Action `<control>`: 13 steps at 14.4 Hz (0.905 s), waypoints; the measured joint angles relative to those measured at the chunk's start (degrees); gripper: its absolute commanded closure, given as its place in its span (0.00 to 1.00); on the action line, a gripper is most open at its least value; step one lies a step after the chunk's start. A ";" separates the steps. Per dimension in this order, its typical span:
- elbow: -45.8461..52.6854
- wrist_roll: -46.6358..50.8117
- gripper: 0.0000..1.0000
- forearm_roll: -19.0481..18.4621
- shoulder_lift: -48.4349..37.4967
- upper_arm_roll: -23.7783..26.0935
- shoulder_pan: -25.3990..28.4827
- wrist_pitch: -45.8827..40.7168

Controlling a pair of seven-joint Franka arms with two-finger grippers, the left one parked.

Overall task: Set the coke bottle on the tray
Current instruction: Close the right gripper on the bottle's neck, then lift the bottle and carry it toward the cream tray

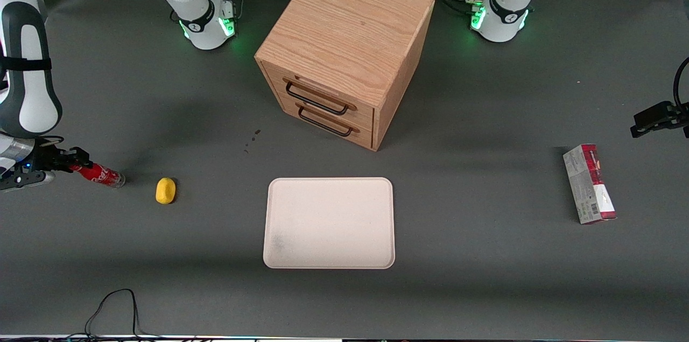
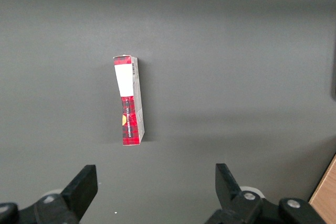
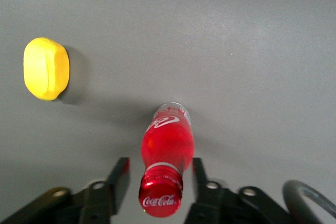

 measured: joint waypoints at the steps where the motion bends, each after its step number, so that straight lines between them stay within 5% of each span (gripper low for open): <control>1: 0.01 -0.61 1.00 -0.01 0.00 -0.01 0.00 0.03; 7: 1.66 -1.67 1.00 0.00 -0.23 0.04 0.23 -1.02; 13: 25.24 -1.67 1.00 -2.41 -2.97 0.04 1.12 -28.09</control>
